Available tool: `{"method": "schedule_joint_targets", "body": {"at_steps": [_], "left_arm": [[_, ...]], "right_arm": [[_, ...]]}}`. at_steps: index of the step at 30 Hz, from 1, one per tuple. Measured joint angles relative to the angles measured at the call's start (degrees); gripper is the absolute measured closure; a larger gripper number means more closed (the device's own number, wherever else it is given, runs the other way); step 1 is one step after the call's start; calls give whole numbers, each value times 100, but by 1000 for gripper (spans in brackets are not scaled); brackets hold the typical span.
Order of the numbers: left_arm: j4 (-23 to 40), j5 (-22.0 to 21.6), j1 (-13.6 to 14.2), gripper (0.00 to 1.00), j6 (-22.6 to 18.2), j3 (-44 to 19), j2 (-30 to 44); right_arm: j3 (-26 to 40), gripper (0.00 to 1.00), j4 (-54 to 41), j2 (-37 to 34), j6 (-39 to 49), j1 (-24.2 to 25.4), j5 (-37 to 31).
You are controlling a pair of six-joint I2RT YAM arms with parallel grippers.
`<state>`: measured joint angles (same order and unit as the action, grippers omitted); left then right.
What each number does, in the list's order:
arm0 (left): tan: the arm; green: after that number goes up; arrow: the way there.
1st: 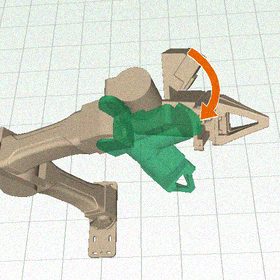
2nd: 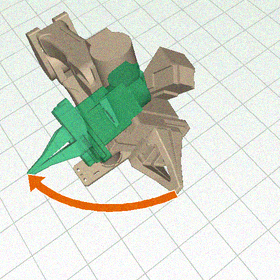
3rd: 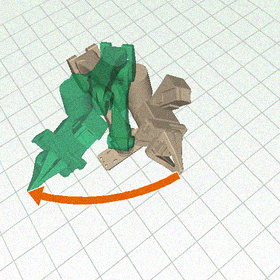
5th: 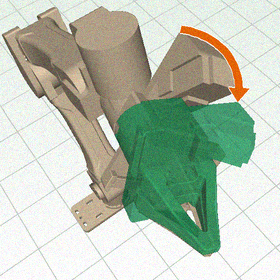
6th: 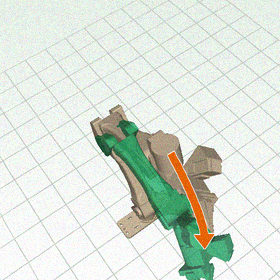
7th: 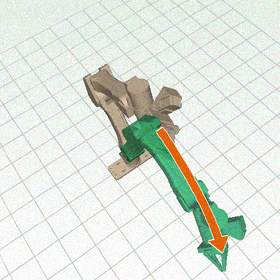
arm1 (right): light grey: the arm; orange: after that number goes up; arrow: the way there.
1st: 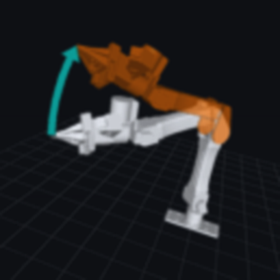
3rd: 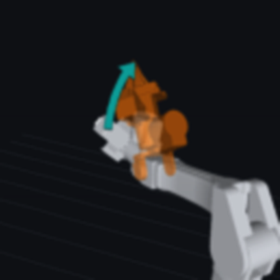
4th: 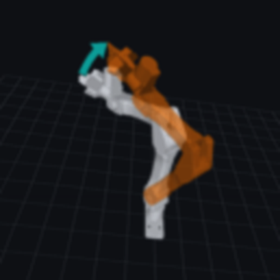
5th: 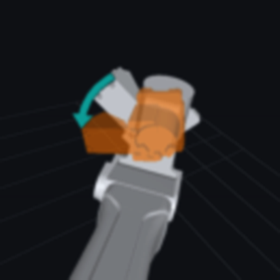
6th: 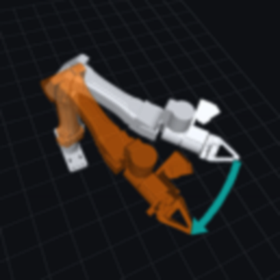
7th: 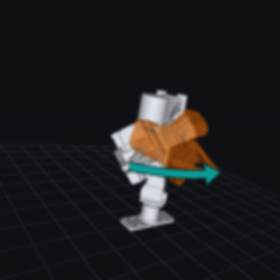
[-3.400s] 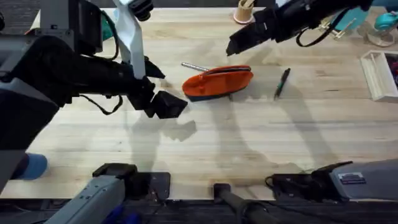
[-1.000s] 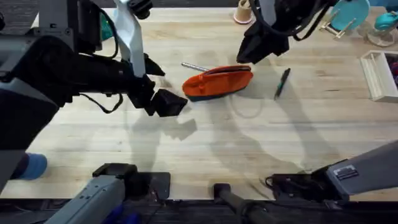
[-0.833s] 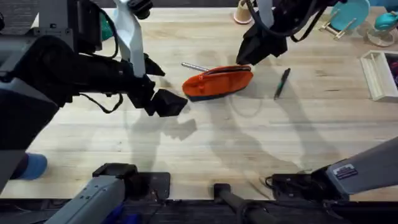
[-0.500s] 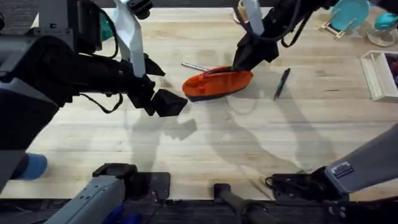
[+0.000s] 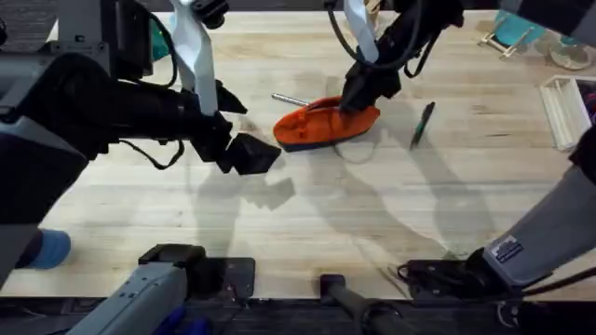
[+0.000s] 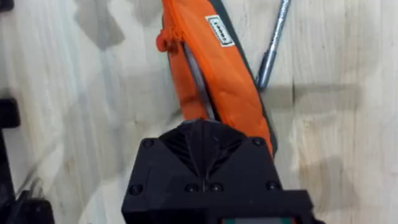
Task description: Unzip the bag, pick up the pens from the table one at a time and place them inside, then zip the bag closed.
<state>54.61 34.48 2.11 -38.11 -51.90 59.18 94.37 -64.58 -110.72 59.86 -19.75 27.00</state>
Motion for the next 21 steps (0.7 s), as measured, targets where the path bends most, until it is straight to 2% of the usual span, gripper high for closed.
{"method": "schedule_joint_targets", "body": {"at_steps": [21], "left_arm": [[0, 0, 0, 7, 0, 0, 0]], "right_arm": [[4, 971, 721, -500, -8, -112, -26]]}}
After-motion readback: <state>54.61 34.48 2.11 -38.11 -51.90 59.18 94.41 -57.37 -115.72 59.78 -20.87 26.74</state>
